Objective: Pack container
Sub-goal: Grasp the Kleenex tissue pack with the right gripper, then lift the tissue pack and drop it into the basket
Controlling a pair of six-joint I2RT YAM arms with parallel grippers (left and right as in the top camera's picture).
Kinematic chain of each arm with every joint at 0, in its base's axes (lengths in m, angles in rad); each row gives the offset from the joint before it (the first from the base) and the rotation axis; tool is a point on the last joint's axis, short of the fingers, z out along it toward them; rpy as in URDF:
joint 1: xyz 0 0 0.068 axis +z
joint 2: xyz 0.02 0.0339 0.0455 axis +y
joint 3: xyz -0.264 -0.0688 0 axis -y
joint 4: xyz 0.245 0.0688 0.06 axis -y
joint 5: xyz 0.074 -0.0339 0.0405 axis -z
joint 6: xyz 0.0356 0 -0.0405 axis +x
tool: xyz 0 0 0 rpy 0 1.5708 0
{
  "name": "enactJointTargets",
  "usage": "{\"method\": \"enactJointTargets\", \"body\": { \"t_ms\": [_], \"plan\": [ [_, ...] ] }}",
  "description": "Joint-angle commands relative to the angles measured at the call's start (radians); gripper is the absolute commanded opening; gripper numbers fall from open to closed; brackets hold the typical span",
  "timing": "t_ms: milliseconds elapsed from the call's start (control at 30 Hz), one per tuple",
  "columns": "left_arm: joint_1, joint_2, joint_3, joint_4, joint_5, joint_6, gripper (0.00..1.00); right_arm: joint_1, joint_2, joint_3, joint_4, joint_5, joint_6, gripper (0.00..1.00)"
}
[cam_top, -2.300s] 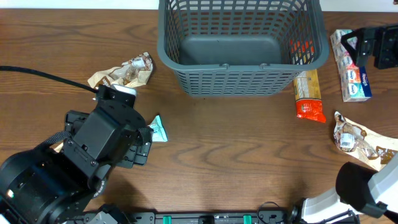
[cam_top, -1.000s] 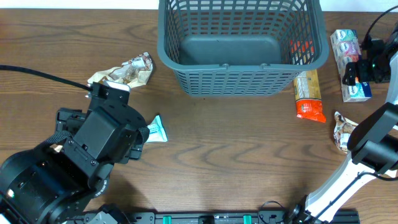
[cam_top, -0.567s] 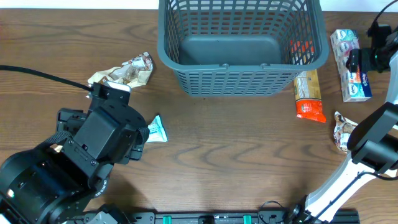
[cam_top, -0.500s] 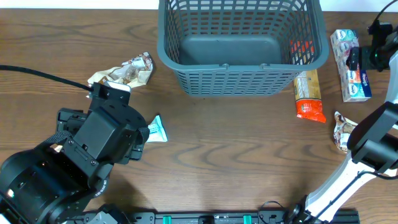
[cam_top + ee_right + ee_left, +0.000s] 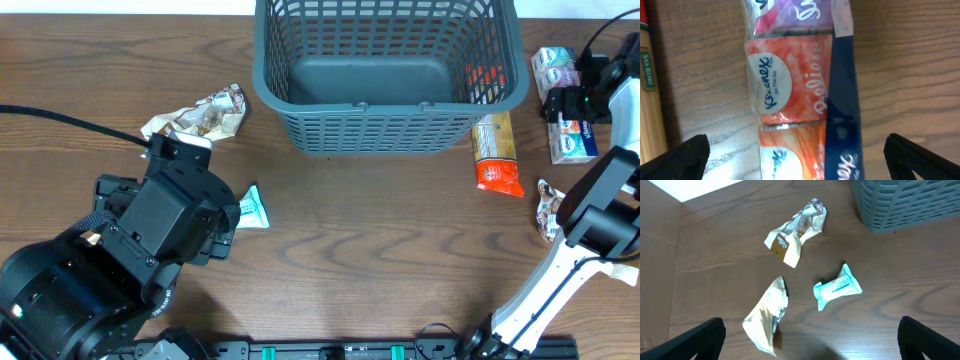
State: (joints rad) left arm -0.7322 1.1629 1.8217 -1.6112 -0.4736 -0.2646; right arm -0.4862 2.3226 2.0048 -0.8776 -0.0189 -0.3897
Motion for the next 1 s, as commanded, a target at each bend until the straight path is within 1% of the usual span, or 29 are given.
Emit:
{"method": "enactJointTargets", "body": {
  "t_ms": [0, 333, 500, 600, 667, 700, 833, 867, 967],
  "plan": [
    [0.001, 0.0, -0.005, -0.078, 0.005, -0.002, 0.99, -0.013, 0.044, 0.0, 0.0, -0.012, 0.026, 0.99],
    [0.001, 0.0, -0.005, -0.078, 0.007, -0.002, 0.99, -0.039, 0.095, 0.0, -0.033, -0.012, 0.039, 0.99],
    [0.001, 0.0, -0.005, -0.078, 0.007, -0.002, 0.99, -0.045, 0.099, 0.0, -0.039, -0.011, 0.075, 0.98],
    [0.001, 0.0, -0.005, -0.078, 0.006, -0.002, 0.99, -0.045, 0.099, 0.0, -0.039, 0.004, 0.111, 0.4],
    [0.001, 0.0, -0.005, -0.078, 0.006, -0.002, 0.99, -0.045, 0.099, 0.0, -0.036, 0.016, 0.128, 0.12],
    [0.001, 0.0, -0.005, -0.078, 0.007, -0.002, 0.99, -0.045, 0.099, 0.0, -0.034, 0.016, 0.132, 0.01],
    [0.001, 0.0, -0.005, -0.078, 0.007, -0.002, 0.99, -0.045, 0.099, 0.001, -0.032, 0.015, 0.194, 0.01],
    [0.001, 0.0, -0.005, -0.078, 0.007, -0.002, 1.0, -0.045, 0.096, 0.002, -0.032, 0.015, 0.214, 0.01],
    [0.001, 0.0, -0.005, -0.078, 0.007, -0.002, 0.99, -0.045, 0.074, 0.014, -0.039, 0.015, 0.266, 0.01]
  ]
}}
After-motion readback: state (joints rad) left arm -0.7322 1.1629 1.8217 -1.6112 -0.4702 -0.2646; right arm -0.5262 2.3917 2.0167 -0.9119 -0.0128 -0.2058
